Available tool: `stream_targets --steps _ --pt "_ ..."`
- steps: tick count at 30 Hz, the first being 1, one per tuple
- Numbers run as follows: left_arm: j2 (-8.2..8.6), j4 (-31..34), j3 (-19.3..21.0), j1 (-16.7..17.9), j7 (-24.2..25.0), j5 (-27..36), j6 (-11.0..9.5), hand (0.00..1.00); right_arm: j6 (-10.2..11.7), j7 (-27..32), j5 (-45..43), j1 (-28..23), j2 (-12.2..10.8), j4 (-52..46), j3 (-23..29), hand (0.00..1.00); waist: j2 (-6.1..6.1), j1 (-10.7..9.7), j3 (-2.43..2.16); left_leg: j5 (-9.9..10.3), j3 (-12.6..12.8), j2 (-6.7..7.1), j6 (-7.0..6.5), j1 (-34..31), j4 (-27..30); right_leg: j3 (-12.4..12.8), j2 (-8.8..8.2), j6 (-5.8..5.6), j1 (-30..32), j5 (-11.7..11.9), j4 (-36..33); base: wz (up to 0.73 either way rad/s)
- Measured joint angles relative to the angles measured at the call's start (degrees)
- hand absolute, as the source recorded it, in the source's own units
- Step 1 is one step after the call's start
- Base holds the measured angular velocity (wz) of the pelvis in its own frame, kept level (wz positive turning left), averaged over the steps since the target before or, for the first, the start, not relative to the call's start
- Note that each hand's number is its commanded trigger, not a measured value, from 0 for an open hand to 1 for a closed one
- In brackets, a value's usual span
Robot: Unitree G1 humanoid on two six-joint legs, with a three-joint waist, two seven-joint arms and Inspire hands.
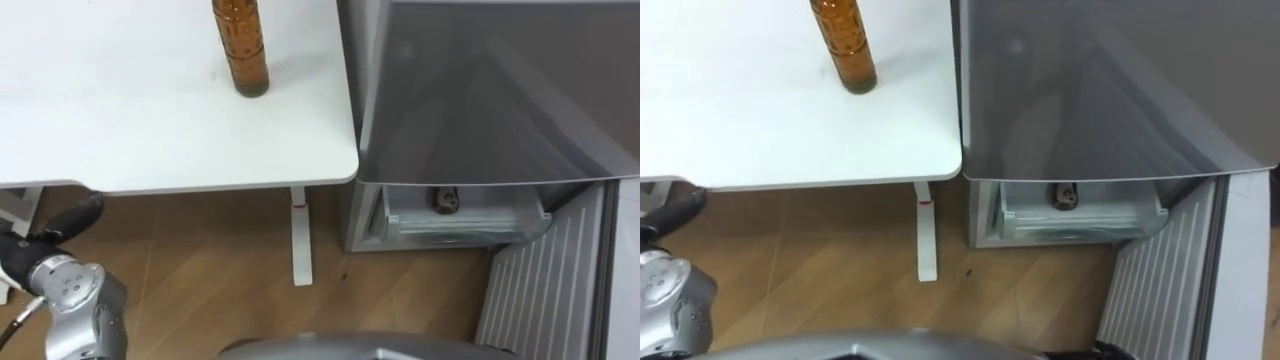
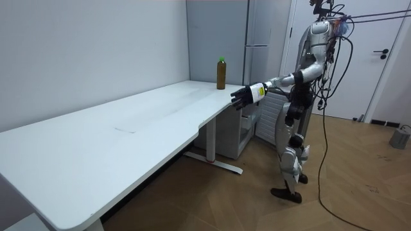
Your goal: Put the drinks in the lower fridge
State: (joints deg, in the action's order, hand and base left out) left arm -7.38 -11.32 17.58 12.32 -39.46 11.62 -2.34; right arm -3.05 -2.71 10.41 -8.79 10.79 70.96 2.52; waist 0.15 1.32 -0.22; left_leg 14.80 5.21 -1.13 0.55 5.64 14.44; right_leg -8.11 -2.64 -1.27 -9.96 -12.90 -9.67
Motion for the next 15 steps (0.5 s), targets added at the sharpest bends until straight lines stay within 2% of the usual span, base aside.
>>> stream_targets --steps 5,7,9,15 --pt "-0.05 8.2 -0.6 -0.1 0.2 -7.5 -0.4 0.00 0.1 0.0 -1.1 -0.2 -0.1 0.8 0.5 0.00 0.02 -0.9 0.03 0.0 -0.7 0.06 -0.01 0.0 0.3 0.1 0.04 0.00 -0.3 0.0 -0.1 0.03" --pt "-0.17 12.1 -1.1 -0.2 0.8 -9.7 -1.3 0.00 0.1 0.1 -2.4 -0.2 0.0 1.1 0.6 0.00 0.13 -1.2 0.17 0.0 -0.7 0.06 -0.02 -0.1 0.3 0.1 0.07 0.00 -0.3 0.0 -0.1 -0.05" --pt "-0.50 13.9 -2.0 -0.7 1.4 -10.3 -1.6 0.00 0.5 0.1 -4.0 -0.1 0.1 2.4 0.5 0.00 0.04 -1.4 0.40 0.0 -0.8 0.08 -0.02 -0.1 0.2 0.1 0.07 0.00 -0.3 0.0 -0.1 0.00" --pt "-0.70 18.1 -6.0 -1.0 4.8 -11.4 -1.8 0.00 0.5 0.1 -8.7 -0.1 0.2 3.3 -0.5 0.00 0.64 -2.6 0.48 -0.3 -0.9 0.21 -0.12 -0.1 0.0 0.2 0.03 -0.01 0.0 0.0 0.0 0.00"
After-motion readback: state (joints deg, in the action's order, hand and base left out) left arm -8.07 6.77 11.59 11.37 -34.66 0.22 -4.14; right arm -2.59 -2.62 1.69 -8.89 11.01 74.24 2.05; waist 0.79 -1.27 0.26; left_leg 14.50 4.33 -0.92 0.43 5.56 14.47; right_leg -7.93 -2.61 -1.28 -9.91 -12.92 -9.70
